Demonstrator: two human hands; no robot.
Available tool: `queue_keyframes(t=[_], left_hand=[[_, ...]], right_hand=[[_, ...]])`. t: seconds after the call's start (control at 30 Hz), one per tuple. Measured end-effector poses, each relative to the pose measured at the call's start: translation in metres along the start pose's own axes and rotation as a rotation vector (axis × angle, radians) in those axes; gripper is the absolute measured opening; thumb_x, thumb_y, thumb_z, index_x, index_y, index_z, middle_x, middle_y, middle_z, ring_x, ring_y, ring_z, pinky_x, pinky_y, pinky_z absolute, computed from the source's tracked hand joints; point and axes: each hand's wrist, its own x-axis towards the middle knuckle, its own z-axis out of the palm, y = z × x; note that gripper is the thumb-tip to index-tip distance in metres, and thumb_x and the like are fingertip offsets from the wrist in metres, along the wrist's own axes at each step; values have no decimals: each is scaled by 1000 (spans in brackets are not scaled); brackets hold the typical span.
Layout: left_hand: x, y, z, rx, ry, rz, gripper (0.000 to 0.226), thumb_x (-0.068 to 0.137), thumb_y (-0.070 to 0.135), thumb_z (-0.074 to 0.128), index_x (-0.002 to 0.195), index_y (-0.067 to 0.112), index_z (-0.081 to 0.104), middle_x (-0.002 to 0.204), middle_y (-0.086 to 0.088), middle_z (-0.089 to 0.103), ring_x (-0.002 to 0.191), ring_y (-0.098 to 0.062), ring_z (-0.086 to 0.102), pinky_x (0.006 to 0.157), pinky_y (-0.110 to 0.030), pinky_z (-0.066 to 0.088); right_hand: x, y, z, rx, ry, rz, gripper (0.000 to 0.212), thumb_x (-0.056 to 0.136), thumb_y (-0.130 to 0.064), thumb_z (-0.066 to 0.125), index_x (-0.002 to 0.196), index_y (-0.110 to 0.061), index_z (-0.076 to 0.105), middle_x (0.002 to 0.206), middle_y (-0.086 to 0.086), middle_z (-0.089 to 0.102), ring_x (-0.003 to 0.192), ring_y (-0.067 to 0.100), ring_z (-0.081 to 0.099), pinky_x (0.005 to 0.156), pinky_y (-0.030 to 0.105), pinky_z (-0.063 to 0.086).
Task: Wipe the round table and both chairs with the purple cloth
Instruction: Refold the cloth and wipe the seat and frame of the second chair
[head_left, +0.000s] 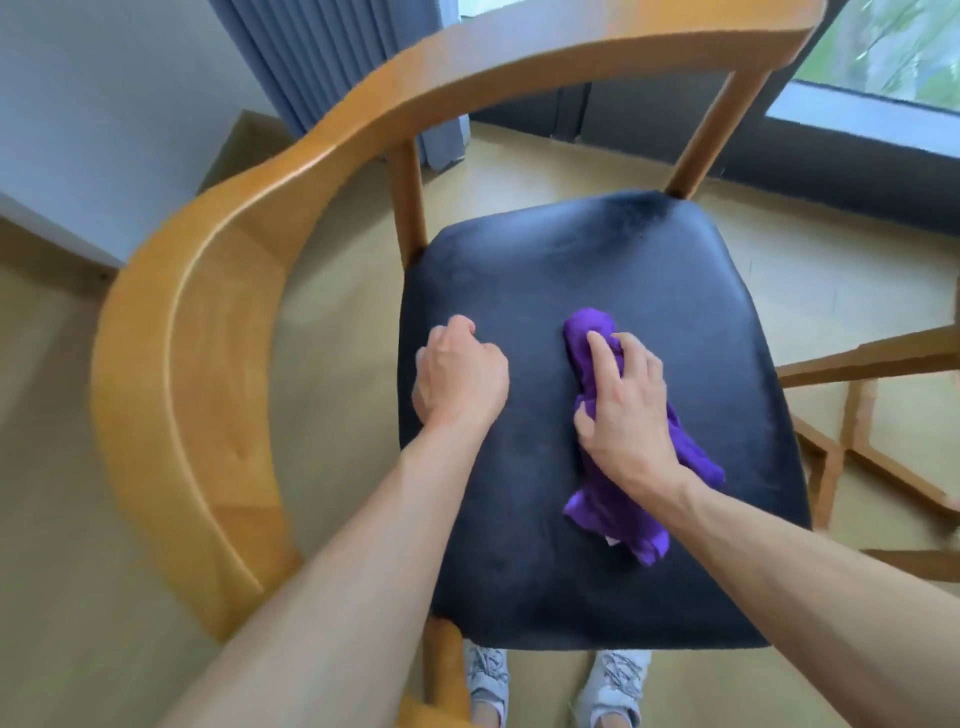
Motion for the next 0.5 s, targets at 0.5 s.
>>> queue_keyframes(t=[0.5], left_hand=[[2,6,-73,126,169,64,42,93,16,43,134,21,49,134,-4,49,127,-29,44,101,-43,39]], right_hand=[[194,-96,43,4,184,-132,27,80,-6,56,107,-4,56,113,19,58,102,37,49,87,38,36]])
